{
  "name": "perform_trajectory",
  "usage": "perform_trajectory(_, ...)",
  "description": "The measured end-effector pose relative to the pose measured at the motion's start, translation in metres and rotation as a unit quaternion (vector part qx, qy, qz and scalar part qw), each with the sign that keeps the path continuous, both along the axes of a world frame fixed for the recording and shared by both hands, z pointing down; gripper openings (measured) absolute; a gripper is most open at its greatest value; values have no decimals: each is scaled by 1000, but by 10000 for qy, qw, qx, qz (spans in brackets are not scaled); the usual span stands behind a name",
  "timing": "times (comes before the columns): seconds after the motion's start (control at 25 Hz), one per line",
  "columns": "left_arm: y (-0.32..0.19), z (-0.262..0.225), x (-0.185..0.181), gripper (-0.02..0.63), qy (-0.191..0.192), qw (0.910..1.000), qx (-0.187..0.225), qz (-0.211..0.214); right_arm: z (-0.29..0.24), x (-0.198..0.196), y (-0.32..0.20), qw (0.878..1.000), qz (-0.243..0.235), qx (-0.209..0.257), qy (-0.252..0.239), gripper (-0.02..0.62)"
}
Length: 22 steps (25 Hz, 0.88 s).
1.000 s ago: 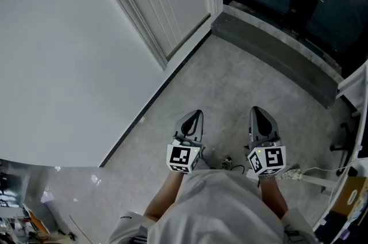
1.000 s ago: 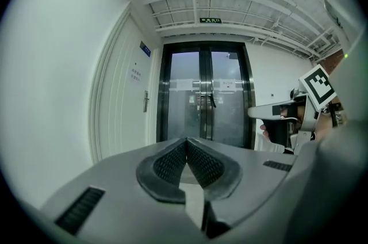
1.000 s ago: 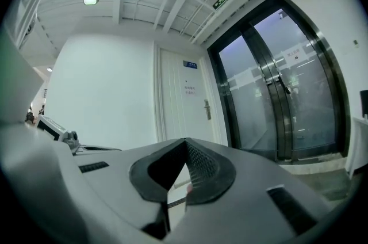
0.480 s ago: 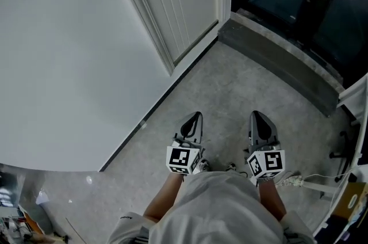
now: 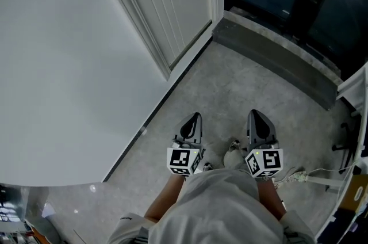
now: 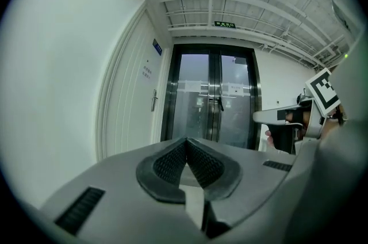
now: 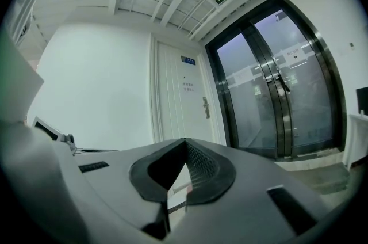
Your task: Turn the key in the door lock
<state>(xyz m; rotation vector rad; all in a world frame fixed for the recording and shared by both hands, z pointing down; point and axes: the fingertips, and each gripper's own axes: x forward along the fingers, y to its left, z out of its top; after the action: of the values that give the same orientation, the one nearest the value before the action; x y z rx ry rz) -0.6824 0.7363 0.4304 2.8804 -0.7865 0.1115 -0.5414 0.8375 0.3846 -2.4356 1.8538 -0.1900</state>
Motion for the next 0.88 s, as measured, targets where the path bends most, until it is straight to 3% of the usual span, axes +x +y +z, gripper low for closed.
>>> perform_trajectory(0.32, -40, 1, 74, 9, 6, 9999, 104, -3, 11, 70, -42, 9999, -22, -59, -96, -9)
perform_trajectory(0.88, -109, -7, 215, 9, -34, 9989, 231, -414, 13, 213, -120, 9990, -407, -123, -132, -9)
